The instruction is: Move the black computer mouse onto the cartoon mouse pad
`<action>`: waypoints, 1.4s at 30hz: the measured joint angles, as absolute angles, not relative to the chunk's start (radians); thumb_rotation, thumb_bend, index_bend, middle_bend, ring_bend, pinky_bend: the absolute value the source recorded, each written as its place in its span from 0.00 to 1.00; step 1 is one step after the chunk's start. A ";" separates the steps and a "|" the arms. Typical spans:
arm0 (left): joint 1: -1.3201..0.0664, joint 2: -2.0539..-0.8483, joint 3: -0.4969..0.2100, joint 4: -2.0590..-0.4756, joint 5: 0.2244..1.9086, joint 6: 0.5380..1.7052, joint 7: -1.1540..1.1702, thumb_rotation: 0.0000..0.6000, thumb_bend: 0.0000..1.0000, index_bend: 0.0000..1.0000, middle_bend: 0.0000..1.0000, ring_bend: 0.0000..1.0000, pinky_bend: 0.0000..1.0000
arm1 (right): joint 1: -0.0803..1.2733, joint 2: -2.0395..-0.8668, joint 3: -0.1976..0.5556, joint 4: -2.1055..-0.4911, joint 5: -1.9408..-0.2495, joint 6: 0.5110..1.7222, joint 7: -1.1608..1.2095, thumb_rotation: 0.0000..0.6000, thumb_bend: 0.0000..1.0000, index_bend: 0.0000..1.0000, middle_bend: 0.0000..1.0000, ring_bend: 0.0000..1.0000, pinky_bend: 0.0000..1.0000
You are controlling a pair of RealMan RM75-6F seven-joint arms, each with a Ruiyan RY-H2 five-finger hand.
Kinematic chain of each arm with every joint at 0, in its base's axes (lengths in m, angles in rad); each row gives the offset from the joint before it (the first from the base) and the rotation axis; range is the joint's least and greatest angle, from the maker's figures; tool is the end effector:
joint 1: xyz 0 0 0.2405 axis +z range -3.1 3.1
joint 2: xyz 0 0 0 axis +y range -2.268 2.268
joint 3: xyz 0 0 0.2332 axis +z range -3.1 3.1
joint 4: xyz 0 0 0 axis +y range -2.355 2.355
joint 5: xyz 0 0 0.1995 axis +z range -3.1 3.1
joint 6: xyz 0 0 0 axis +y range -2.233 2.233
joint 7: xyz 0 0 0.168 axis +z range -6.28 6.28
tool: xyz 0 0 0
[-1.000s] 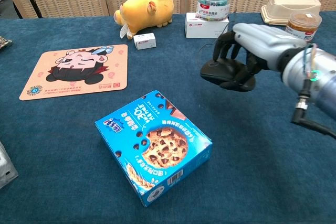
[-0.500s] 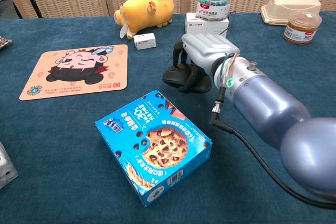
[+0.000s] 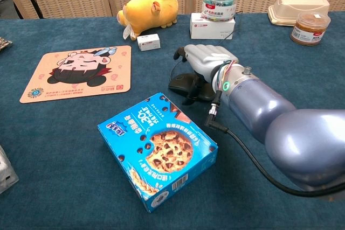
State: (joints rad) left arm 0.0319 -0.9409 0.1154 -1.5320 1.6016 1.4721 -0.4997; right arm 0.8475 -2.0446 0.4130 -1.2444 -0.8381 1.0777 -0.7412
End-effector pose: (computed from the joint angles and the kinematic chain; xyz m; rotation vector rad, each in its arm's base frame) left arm -0.3332 0.1306 0.1908 -1.3356 -1.2820 -0.8975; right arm -0.0488 -0.3485 -0.0998 1.6806 -1.0493 0.8960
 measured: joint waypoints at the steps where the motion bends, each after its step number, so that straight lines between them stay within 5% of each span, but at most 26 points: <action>1: 0.032 -0.941 0.115 -1.533 1.601 1.472 -0.498 1.00 0.00 0.00 0.00 0.00 0.00 | 0.846 -2.036 0.415 -1.264 -0.832 1.078 -0.744 1.00 0.00 0.00 0.00 0.00 0.02; 12: 0.032 -0.949 0.111 -1.541 1.633 1.509 -0.463 1.00 0.00 0.00 0.00 0.00 0.00 | 0.800 -1.848 0.399 -1.577 -0.838 1.169 -0.797 1.00 0.00 0.00 0.00 0.00 0.00; 24: -0.008 -0.957 0.084 -1.613 1.682 1.513 -0.238 1.00 0.00 0.00 0.00 0.00 0.00 | 0.616 -1.392 0.253 -1.808 -1.035 1.215 -0.665 1.00 0.00 0.00 0.00 0.00 0.00; 32: -0.130 -0.965 0.004 -1.721 1.673 1.421 -0.028 1.00 0.00 0.00 0.00 0.00 0.00 | 0.476 -1.201 0.133 -1.751 -1.288 1.252 -0.301 1.00 0.00 0.00 0.00 0.00 0.00; 42: -0.340 -1.042 -0.089 -1.792 1.668 1.195 0.148 1.00 0.00 0.00 0.00 0.00 0.00 | 0.252 -1.115 0.020 -1.545 -1.448 1.425 0.141 1.00 0.00 0.00 0.00 0.00 0.00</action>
State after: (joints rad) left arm -0.3402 -1.0422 -0.0891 -1.7917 1.6683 1.1951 0.1479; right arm 0.2519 -1.1148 0.0203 -1.5448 -1.4477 1.4251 0.1410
